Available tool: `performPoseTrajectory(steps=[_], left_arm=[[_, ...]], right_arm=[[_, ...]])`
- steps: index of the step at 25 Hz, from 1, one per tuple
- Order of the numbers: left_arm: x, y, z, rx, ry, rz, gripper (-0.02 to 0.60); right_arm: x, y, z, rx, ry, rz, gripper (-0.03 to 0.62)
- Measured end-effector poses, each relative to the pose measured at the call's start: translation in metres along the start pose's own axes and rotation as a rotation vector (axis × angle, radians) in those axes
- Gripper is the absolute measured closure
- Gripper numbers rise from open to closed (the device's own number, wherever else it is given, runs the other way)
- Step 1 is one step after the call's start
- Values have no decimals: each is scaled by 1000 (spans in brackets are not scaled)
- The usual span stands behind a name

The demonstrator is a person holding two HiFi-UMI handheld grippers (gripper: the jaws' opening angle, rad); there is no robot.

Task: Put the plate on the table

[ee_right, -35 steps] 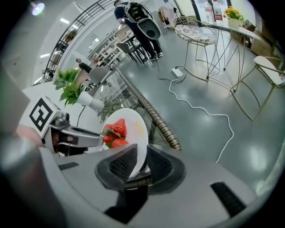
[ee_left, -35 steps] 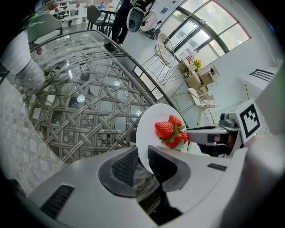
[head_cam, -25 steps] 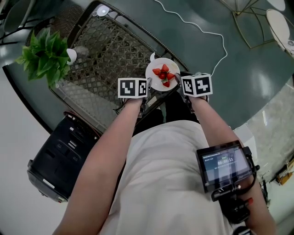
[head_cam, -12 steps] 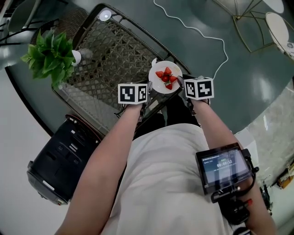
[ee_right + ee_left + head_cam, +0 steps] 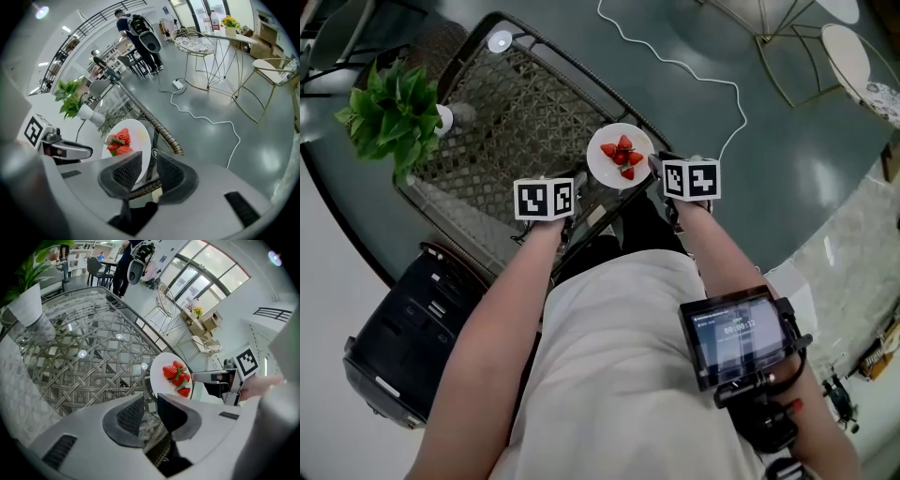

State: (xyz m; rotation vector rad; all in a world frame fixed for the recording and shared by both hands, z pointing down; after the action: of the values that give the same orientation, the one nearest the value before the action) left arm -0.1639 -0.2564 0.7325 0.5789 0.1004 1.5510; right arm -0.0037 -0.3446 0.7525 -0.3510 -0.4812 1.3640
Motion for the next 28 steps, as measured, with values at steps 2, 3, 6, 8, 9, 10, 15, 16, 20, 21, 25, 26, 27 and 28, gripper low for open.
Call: performPoseTrajectory(steps=[2, 3, 6, 8, 9, 10, 15, 16, 20, 21, 25, 26, 27, 28], left_arm=[[2, -2, -3, 1, -8, 8, 512], [3, -4, -5, 1, -14, 12, 512], [3, -8, -12, 0, -34, 22, 512], [2, -12, -17, -2, -51, 32, 512], [2, -13, -20, -4, -59, 37, 512], [2, -13, -24, -6, -67, 39, 512], [2, -19, -41, -6, -127, 44, 514], [2, -20, -44, -2, -141, 46, 514], [5, -24, -55, 15, -191, 53, 514], [8, -25, -58, 17, -200, 57, 515], [20, -31, -72, 18, -233, 96, 556], [22, -33, -76, 20, -245, 99, 565], [24, -35, -81, 24, -260, 102, 570], [26, -38, -85, 29, -275, 106, 577]], right_arm=[[0, -3, -6, 8, -19, 5, 514], [-1, -3, -9, 10, -29, 6, 514], [-2, -2, -19, 3, -59, 10, 514], [-3, 0, -25, -3, -79, 9, 516], [-3, 1, -28, -6, -88, 6, 516], [-3, 3, -31, -10, -96, 3, 518], [0, 7, -49, -25, -132, -4, 589], [1, 9, -52, -32, -136, -9, 589], [4, 19, -64, -59, -149, -48, 589], [7, 22, -68, -75, -152, -50, 589], [15, 30, -90, -117, -193, -57, 589], [18, 31, -96, -125, -205, -56, 589], [21, 33, -102, -138, -213, -53, 589], [25, 35, -108, -151, -221, -53, 589]])
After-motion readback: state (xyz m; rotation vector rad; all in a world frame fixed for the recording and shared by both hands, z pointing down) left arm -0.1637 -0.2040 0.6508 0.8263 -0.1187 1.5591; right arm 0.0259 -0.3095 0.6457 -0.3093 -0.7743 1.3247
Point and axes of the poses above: the fingertips, and each gripper's own axes: z forward along the fingers, y to its left, x out of its underside, the point moved 1 cm from there along -z, backward along the fingers, and after that the axes turned 15 degrees about z, right-handed, at the moved point
